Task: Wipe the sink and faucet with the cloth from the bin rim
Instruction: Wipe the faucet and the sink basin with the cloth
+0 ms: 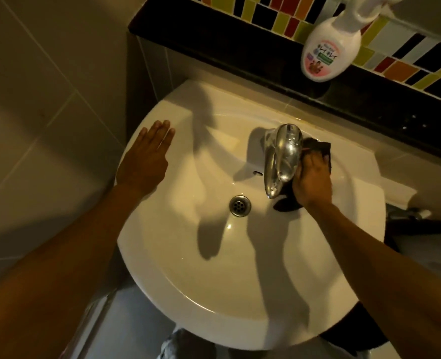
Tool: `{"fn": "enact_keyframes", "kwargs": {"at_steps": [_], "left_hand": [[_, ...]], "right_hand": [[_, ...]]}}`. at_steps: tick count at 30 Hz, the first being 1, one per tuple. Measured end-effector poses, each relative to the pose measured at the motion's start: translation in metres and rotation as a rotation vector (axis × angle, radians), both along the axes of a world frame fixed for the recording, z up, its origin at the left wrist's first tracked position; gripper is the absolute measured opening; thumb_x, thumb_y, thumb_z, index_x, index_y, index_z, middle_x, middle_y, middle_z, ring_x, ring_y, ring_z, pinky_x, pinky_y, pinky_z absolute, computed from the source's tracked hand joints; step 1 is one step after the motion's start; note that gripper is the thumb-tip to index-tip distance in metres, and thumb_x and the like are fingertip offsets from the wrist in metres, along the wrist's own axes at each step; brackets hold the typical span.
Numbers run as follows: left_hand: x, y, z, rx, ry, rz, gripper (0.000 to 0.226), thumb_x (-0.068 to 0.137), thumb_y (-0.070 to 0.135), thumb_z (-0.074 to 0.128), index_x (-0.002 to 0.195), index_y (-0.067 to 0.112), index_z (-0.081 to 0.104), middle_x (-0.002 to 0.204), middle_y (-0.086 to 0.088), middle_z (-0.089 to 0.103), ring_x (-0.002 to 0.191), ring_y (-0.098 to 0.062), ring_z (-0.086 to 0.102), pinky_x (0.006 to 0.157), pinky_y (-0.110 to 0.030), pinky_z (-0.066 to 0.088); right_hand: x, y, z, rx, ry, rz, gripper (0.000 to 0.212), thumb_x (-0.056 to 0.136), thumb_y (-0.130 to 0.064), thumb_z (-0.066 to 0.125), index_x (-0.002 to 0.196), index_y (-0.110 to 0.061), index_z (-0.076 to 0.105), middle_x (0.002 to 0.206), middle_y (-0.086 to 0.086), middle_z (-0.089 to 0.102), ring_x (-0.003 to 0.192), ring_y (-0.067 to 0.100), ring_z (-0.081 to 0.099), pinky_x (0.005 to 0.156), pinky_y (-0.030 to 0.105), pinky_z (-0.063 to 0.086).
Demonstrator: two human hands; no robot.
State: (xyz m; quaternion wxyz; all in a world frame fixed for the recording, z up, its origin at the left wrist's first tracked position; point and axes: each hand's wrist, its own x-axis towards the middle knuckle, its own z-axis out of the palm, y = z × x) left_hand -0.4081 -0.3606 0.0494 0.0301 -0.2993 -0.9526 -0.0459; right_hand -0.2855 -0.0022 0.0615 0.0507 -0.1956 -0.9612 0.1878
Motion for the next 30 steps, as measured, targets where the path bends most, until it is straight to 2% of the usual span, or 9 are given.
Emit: {"fn": "enact_keyframes", "kwargs": {"at_steps": [3, 9, 11, 14, 18, 20, 25, 28, 30], "left_hand": [[-0.001, -0.001, -0.002, 0.001, 0.024, 0.002, 0.064, 0.093, 0.009, 0.043, 0.150, 0.009, 0.016, 0.159, -0.013, 0.018, 0.146, -0.023, 0.005, 0.116, -0.027, -0.016], [-0.002, 0.000, 0.000, -0.016, 0.013, -0.008, 0.065, 0.092, 0.010, 0.044, 0.150, 0.008, 0.015, 0.158, -0.014, 0.018, 0.147, -0.026, 0.008, 0.117, -0.030, -0.012], [-0.002, 0.000, 0.000, 0.001, -0.001, -0.007, 0.064, 0.092, 0.010, 0.044, 0.150, 0.008, 0.016, 0.158, -0.015, 0.019, 0.147, -0.027, 0.010, 0.117, -0.029, -0.011], [-0.003, 0.000, 0.000, 0.029, -0.001, -0.003, 0.064, 0.091, 0.009, 0.047, 0.149, 0.008, 0.019, 0.157, -0.015, 0.022, 0.145, -0.025, 0.010, 0.117, -0.027, -0.012], [-0.001, 0.001, 0.001, 0.028, -0.005, 0.003, 0.063, 0.092, 0.010, 0.045, 0.150, 0.008, 0.019, 0.157, -0.014, 0.021, 0.146, -0.026, 0.011, 0.117, -0.028, -0.010], [-0.002, 0.001, 0.001, 0.036, -0.003, 0.005, 0.063, 0.092, 0.010, 0.044, 0.150, 0.009, 0.019, 0.158, -0.014, 0.020, 0.147, -0.027, 0.012, 0.118, -0.029, -0.009], [0.002, 0.002, 0.005, 0.053, -0.005, -0.005, 0.061, 0.093, 0.010, 0.044, 0.149, 0.007, 0.021, 0.157, -0.015, 0.021, 0.146, -0.028, 0.013, 0.118, -0.029, -0.008], [0.001, 0.001, 0.006, 0.064, -0.007, 0.000, 0.062, 0.093, 0.009, 0.045, 0.149, 0.008, 0.021, 0.157, -0.014, 0.022, 0.146, -0.027, 0.013, 0.118, -0.028, -0.009], [0.000, 0.001, 0.006, 0.064, -0.017, 0.006, 0.062, 0.092, 0.008, 0.046, 0.149, 0.009, 0.022, 0.157, -0.015, 0.024, 0.146, -0.027, 0.014, 0.118, -0.027, -0.010]], "right_hand": [[0.004, -0.026, 0.000, -0.093, 0.058, 0.100, 0.028, 0.089, -0.011, 0.056, 0.117, -0.007, 0.055, 0.120, 0.017, 0.058, 0.117, 0.032, 0.051, 0.107, 0.050, 0.037], [0.042, 0.009, 0.006, -0.006, -0.092, 0.265, 0.038, 0.092, -0.021, 0.049, 0.129, -0.013, 0.049, 0.132, 0.010, 0.053, 0.119, 0.027, 0.053, 0.101, 0.039, 0.046], [0.046, 0.023, 0.009, -0.025, -0.094, 0.213, 0.035, 0.093, -0.022, 0.047, 0.127, -0.014, 0.049, 0.130, 0.010, 0.055, 0.118, 0.028, 0.054, 0.102, 0.040, 0.046], [0.025, 0.024, 0.009, -0.106, -0.066, -0.026, 0.032, 0.094, -0.016, 0.047, 0.126, -0.013, 0.050, 0.131, 0.010, 0.055, 0.122, 0.026, 0.051, 0.109, 0.039, 0.038], [0.003, -0.038, -0.005, -0.195, 0.055, -0.236, 0.033, 0.089, -0.007, 0.050, 0.121, -0.003, 0.050, 0.128, 0.019, 0.054, 0.125, 0.035, 0.046, 0.111, 0.046, 0.032], [0.014, -0.060, -0.008, -0.206, 0.088, -0.102, 0.042, 0.085, -0.001, 0.057, 0.126, 0.002, 0.048, 0.130, 0.023, 0.053, 0.126, 0.037, 0.045, 0.110, 0.048, 0.034], [0.041, -0.012, -0.002, 0.096, -0.032, 0.314, 0.041, 0.076, -0.008, 0.070, 0.116, -0.008, 0.062, 0.121, 0.013, 0.062, 0.117, 0.030, 0.054, 0.097, 0.040, 0.049], [0.048, 0.016, 0.005, 0.187, -0.225, 0.414, 0.053, 0.068, -0.018, 0.081, 0.116, -0.011, 0.061, 0.125, 0.013, 0.061, 0.119, 0.032, 0.055, 0.099, 0.044, 0.049], [0.053, 0.037, 0.016, 0.189, -0.248, 0.370, 0.046, 0.073, -0.019, 0.076, 0.115, -0.011, 0.060, 0.124, 0.015, 0.061, 0.117, 0.034, 0.056, 0.097, 0.048, 0.049]]}}
